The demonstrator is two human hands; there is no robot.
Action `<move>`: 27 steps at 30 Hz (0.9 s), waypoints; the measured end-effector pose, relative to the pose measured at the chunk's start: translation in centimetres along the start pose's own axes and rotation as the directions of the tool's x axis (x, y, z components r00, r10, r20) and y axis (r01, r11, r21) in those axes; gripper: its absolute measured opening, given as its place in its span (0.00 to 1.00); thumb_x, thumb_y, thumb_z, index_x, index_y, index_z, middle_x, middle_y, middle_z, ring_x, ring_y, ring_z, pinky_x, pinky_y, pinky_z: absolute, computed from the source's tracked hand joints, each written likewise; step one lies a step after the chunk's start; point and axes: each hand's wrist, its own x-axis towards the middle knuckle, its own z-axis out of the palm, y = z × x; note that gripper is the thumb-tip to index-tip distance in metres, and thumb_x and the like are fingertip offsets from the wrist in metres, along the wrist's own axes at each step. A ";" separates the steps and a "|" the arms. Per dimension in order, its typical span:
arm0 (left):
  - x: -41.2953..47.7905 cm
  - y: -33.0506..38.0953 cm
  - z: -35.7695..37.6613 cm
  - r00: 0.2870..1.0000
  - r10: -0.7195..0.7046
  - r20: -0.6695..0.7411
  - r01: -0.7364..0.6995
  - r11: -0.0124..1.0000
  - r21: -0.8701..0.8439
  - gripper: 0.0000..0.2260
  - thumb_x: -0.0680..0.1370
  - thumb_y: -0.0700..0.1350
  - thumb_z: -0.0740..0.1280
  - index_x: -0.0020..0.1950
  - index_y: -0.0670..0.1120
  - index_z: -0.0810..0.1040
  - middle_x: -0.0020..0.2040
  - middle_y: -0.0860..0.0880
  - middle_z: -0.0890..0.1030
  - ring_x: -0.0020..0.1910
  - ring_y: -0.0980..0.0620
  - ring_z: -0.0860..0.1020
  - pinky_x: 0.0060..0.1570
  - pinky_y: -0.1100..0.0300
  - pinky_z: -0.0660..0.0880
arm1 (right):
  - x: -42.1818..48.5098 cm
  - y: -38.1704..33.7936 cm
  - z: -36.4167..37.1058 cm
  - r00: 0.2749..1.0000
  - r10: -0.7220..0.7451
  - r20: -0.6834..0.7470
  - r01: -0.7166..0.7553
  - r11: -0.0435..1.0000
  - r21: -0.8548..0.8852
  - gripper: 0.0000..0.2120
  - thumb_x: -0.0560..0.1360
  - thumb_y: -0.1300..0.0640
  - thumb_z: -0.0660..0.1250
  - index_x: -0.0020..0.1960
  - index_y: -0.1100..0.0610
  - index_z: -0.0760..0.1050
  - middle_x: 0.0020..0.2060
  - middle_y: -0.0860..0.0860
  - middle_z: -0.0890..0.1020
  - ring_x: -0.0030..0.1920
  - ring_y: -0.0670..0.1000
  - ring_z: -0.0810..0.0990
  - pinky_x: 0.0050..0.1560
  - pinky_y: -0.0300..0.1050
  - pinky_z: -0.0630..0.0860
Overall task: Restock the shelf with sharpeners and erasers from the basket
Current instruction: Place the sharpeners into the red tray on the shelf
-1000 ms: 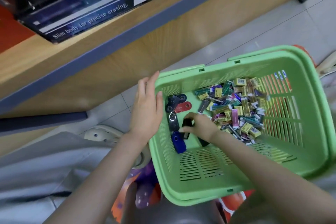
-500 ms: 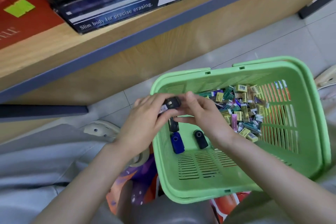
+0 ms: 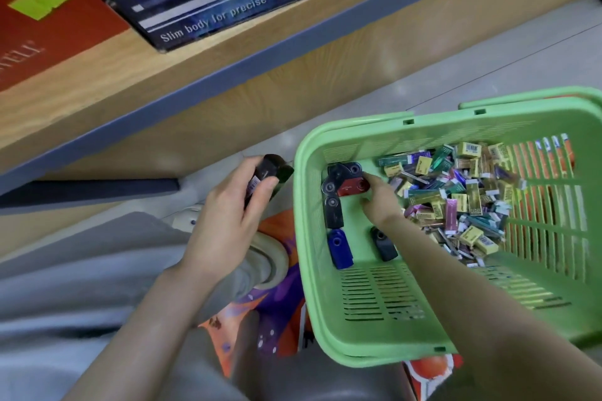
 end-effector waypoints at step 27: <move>-3.6 2.2 3.2 0.938 -0.345 -0.016 0.330 0.908 -0.258 0.11 0.77 0.42 0.66 0.45 0.52 0.65 0.36 0.46 0.75 0.34 0.52 0.72 0.36 0.61 0.69 | -9.9 -4.7 -8.8 0.962 -0.262 0.073 0.253 0.961 0.112 0.15 0.79 0.53 0.62 0.63 0.59 0.71 0.43 0.49 0.80 0.38 0.44 0.80 0.37 0.31 0.75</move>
